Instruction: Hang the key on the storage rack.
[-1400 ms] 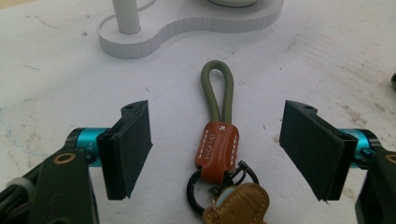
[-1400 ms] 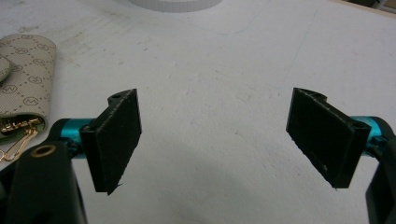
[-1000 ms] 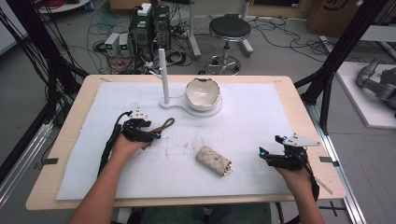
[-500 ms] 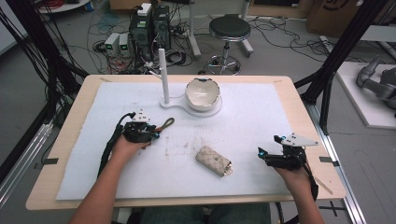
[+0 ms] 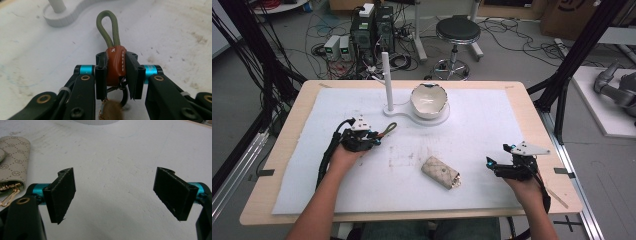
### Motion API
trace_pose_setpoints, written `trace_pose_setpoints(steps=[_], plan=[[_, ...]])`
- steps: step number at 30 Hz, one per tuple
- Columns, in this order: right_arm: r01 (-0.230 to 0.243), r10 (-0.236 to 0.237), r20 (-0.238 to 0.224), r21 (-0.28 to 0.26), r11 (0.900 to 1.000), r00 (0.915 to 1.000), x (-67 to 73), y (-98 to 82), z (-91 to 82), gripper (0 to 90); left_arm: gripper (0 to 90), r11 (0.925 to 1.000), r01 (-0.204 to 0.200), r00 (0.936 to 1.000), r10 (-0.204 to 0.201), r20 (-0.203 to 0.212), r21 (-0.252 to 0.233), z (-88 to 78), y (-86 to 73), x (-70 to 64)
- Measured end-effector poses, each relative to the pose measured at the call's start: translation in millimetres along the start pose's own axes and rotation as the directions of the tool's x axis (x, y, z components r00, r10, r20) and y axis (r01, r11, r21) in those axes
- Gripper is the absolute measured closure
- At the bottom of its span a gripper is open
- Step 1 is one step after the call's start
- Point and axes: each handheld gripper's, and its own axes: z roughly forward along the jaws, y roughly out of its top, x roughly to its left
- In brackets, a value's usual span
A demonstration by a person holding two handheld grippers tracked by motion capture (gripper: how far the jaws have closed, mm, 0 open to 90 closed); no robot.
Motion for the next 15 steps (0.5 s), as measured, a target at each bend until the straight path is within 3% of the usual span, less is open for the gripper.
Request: trace_pose_setpoints(steps=[3,6,9,14,15], plan=[[0.007,-0.007,-0.008,0.001,1.0,0.9999,1.4,2.0,2.6,18.4,72.2,0.9995,-0.006,0.9999,0.006,-0.015,-0.032,-8.5,3.3,-0.6],[0.016,-0.016,-0.013,-0.001,1.0,0.9998,3.2,4.7,5.8,18.4,72.4,0.9955,-0.018,0.9981,0.013,-0.06,-0.093,-25.7,11.0,-2.9],[0.021,-0.022,-0.021,-0.003,1.0,0.9996,5.2,7.7,9.4,18.4,72.4,0.9898,-0.025,0.9968,0.014,-0.079,-0.141,-38.3,18.6,-3.7],[0.034,-0.034,-0.041,-0.003,0.999,0.9986,9.9,13.7,17.5,18.4,72.4,0.9842,-0.042,0.9946,0.025,-0.1,-0.172,-52.6,29.6,-3.7],[0.036,-0.036,-0.045,-0.002,0.999,0.9983,11.0,15.2,19.3,18.4,72.4,0.9804,-0.055,0.9937,0.035,-0.107,-0.189,-60.0,36.4,-4.1]])
